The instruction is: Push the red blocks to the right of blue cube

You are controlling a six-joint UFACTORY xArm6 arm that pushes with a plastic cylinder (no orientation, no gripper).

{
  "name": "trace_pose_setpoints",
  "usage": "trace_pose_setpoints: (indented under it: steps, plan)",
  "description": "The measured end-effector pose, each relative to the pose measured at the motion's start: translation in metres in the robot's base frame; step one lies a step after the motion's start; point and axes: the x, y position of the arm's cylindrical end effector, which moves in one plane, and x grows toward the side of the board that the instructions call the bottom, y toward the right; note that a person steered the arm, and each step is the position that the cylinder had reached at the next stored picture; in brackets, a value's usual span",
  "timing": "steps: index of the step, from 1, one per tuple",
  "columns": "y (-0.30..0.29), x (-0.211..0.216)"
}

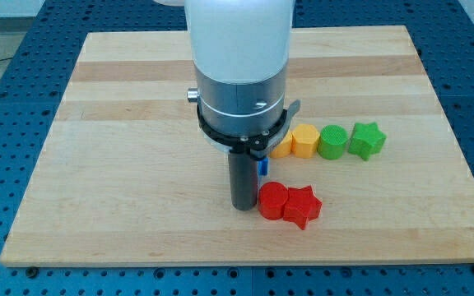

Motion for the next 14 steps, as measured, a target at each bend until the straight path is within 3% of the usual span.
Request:
trace_pose_setpoints:
  steps: [3,6,14]
  plan:
    - [-0.007,0.024]
    - [0.050,0.066]
    - [0.026,0.030]
